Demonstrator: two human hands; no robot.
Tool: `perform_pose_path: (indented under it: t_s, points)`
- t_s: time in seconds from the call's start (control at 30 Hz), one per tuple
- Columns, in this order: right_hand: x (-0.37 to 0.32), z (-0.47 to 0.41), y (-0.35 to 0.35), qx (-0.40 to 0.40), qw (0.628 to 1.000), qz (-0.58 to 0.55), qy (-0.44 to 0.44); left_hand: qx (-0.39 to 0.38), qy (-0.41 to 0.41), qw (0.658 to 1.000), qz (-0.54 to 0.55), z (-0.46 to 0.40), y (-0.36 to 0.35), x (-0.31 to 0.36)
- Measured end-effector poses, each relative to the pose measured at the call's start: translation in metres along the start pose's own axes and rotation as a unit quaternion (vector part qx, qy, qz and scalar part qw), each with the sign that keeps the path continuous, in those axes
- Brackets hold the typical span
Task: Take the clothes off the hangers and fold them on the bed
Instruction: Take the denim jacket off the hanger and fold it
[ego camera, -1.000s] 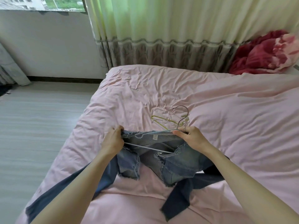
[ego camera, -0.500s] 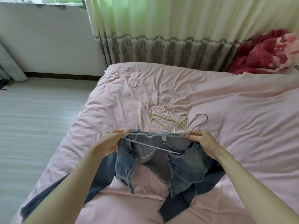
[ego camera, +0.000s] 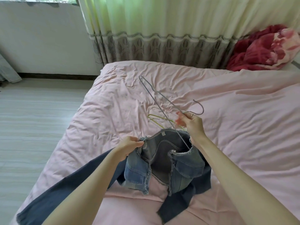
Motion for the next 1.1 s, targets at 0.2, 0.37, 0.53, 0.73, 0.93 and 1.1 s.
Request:
perform_pose_path:
  t_s: [0.2,0.37,0.53,0.73,0.93,1.1]
  points:
    - [-0.023,-0.021,-0.006,-0.045,0.976,-0.205,-0.063,-0.025,-0.002,0.991,-0.131,-0.003,-0.003,-0.009]
    - [-0.035,-0.047,-0.005,-0.042,0.965,-0.244,-0.088,0.009,0.009,0.972,-0.233,-0.014,-0.002,-0.021]
    - [-0.017,-0.082,0.013,0.019,0.996,0.081,-0.031,0.127,0.039,0.943,-0.305,-0.018,0.019,-0.022]
    - [0.035,-0.138,0.031,0.037,0.939,0.338,-0.049,0.159,0.064,0.922,-0.346,-0.041,0.025,-0.031]
    - [0.108,-0.189,0.036,0.047,0.917,0.374,-0.132,0.126,0.104,0.929,-0.332,-0.072,0.016,-0.051]
    - [0.138,-0.214,0.030,0.038,0.912,0.385,-0.133,0.117,0.112,0.929,-0.332,-0.093,0.009,-0.062]
Point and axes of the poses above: each hand's wrist, its own z-axis away from the middle knuckle, its own y-axis out of the back of the hand, x = y × z, the point moved 5 cm from there along -z, towards the middle knuckle, and after that the axes turned 4 degrees about -y, right-handed, at the moved point
